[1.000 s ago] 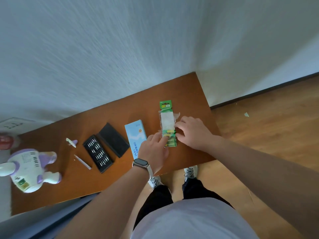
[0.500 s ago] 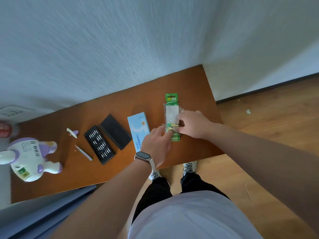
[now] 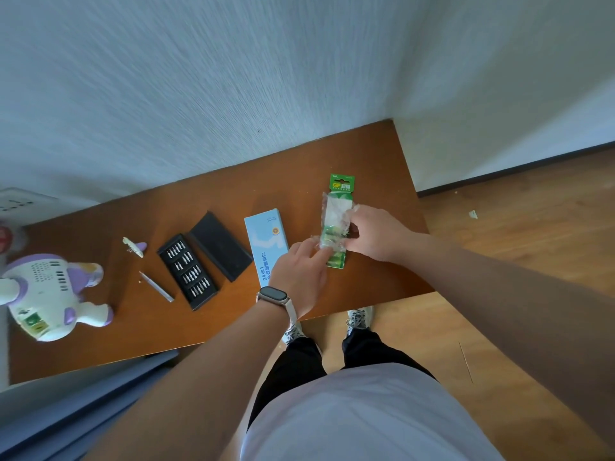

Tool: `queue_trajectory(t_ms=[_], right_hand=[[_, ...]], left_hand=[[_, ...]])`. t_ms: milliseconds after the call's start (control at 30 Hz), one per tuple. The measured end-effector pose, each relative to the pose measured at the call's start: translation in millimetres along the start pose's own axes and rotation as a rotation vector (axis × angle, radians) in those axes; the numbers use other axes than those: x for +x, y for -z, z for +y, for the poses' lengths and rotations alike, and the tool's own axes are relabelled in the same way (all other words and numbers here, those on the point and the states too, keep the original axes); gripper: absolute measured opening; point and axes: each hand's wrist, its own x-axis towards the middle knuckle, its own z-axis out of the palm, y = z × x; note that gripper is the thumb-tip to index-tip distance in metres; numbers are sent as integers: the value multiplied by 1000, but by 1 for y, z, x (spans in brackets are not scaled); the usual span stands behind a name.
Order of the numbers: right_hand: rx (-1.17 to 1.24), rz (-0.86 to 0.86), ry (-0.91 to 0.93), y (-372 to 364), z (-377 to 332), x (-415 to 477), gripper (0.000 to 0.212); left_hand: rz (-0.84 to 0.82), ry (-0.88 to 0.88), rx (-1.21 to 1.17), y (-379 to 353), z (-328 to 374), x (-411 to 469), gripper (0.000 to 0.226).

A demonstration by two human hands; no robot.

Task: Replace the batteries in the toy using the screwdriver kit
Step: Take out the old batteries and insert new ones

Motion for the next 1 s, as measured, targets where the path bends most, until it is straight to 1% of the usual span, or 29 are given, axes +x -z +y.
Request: queue_trajectory(t_ms=[133, 333, 433, 567, 667, 833, 1000], right_hand=[[-54, 4, 1, 0, -3, 2, 36], [-130, 34, 17, -1, 5, -8, 24], [-111, 50, 8, -4, 9, -13, 27], [-74, 114, -1, -9, 8, -13, 41], [-95, 144, 20, -11, 6, -10, 48], [-184, 94, 53, -12, 7, -7, 36], [-178, 70, 54, -10, 8, -11, 34]], left_hand=[[0, 3, 11, -1, -2, 1, 35], [23, 8, 5, -3, -3, 2, 29], [29, 25, -4, -4, -1, 2, 29], [12, 38, 0, -4, 0, 2, 30], [-1, 38, 9, -4, -1, 3, 30], [-7, 46, -6, -3, -1, 2, 30], [-19, 67, -16, -1, 2, 1, 32]])
